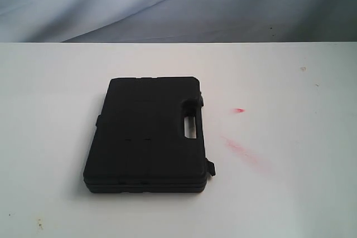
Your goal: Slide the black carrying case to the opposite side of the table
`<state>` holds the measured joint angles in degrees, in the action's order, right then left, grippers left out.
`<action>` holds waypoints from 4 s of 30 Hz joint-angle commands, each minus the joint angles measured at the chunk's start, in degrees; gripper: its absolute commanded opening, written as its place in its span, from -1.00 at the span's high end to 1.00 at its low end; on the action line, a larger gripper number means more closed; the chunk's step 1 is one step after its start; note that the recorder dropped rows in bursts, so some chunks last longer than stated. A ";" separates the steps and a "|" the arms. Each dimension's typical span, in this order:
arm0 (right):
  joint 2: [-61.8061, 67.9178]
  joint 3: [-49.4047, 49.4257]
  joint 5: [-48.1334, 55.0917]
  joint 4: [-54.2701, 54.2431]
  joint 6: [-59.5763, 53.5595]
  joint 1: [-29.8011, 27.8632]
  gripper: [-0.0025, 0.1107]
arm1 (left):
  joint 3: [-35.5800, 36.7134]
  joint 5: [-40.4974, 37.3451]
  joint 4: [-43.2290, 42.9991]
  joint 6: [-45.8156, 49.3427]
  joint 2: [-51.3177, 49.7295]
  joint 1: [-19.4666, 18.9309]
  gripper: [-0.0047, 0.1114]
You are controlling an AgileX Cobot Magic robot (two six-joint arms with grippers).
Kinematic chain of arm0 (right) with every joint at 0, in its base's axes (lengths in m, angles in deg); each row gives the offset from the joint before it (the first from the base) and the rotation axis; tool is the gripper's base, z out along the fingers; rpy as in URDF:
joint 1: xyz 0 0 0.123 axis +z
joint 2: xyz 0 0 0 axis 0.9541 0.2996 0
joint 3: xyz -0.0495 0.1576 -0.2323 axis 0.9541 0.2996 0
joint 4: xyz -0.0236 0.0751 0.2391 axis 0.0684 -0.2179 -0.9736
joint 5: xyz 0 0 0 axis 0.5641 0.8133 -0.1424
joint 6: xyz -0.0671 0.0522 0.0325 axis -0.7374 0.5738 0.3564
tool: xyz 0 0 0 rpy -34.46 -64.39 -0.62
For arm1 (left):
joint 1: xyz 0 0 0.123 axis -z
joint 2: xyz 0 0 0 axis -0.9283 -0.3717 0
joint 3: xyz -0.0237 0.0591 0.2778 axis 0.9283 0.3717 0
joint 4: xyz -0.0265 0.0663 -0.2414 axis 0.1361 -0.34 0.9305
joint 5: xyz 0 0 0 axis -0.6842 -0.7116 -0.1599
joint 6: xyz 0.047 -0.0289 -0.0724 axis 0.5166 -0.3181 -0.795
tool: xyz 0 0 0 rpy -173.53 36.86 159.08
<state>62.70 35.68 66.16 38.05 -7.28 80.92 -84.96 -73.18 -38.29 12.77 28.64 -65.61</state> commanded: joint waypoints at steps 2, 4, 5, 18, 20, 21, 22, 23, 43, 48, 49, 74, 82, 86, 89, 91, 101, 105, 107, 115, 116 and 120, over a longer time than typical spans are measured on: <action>-0.32 0.15 -0.63 -0.17 0.02 -0.36 0.96 | 6.79 0.37 3.91 3.91 8.35 -2.66 0.92; -0.32 0.15 -0.63 -0.17 0.02 -0.36 0.96 | 9.13 0.40 6.79 5.70 11.02 -2.66 0.92; -0.32 0.15 -0.63 -0.17 0.02 -0.36 0.96 | 10.51 0.40 8.92 7.16 12.49 -2.66 0.92; -0.32 0.15 -0.63 -0.17 0.02 -0.36 0.96 | 26.76 4.69 14.61 17.17 33.77 -2.66 0.92; -0.32 0.15 -0.63 -0.17 0.02 -0.36 0.96 | 28.84 8.38 14.87 17.17 35.73 -2.66 0.92; -0.32 0.15 -0.63 -0.17 0.02 -0.36 0.96 | 29.72 9.83 14.87 17.17 36.39 -2.66 0.92; -0.32 0.15 -0.63 -0.17 0.02 -0.36 0.96 | 30.80 11.23 14.87 17.17 36.93 -2.66 0.92; -0.32 0.15 -0.63 -0.17 0.02 -0.36 0.96 | 31.35 11.82 14.87 17.17 37.17 -2.66 0.92; -0.32 0.15 -0.63 -0.17 0.02 -0.36 0.96 | 37.79 21.33 15.35 17.12 37.32 -2.66 0.92; -0.32 0.15 -0.63 -0.17 0.02 -0.36 0.96 | 37.79 16.89 15.35 17.12 37.32 -2.66 0.92; -0.32 0.15 -0.63 -0.17 0.02 -0.36 0.96 | 37.79 15.85 15.35 17.12 37.32 -2.66 0.92; -0.32 0.15 -0.63 -0.17 0.02 -0.36 0.96 | 37.79 7.03 11.92 17.12 37.32 -2.66 0.92; -0.32 0.15 -0.63 -0.17 0.02 -0.36 0.96 | 37.79 7.03 12.40 17.12 37.81 -2.56 0.92; -0.32 0.15 -0.63 -0.17 0.02 -0.36 0.96 | 37.79 6.55 12.93 17.24 40.67 -2.54 0.92; -0.32 0.15 -0.75 -0.18 0.02 -0.36 0.96 | 37.79 6.43 13.22 17.24 40.67 -2.56 0.92; -0.32 0.15 -0.75 -0.18 0.02 -0.36 0.96 | 37.79 6.30 13.22 17.24 40.67 -2.56 0.92; -0.32 0.15 -0.75 -0.18 0.02 -0.36 0.96 | 37.79 6.76 13.22 17.24 40.67 -2.56 0.92; -0.32 0.15 -0.75 -0.18 0.02 -0.36 0.96 | 37.79 6.76 13.22 17.24 40.67 -2.56 0.92; -0.32 0.15 -0.75 -0.18 0.02 -0.36 0.96 | 37.79 6.76 13.22 17.24 40.67 -2.56 0.92; -0.32 0.15 -0.75 -0.18 0.02 -0.36 0.96 | 37.79 6.76 13.22 17.24 40.67 -2.56 0.92; -0.32 0.15 -0.75 -0.18 0.02 -0.36 0.96 | 37.79 6.76 13.22 17.24 40.67 -2.56 0.92; -0.32 0.15 -0.75 -0.18 0.02 -0.36 0.96 | 37.79 6.76 13.22 17.24 40.67 -2.56 0.92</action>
<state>62.57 35.68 66.09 38.05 -7.28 80.92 -47.42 -66.82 -25.89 29.69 69.09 -68.20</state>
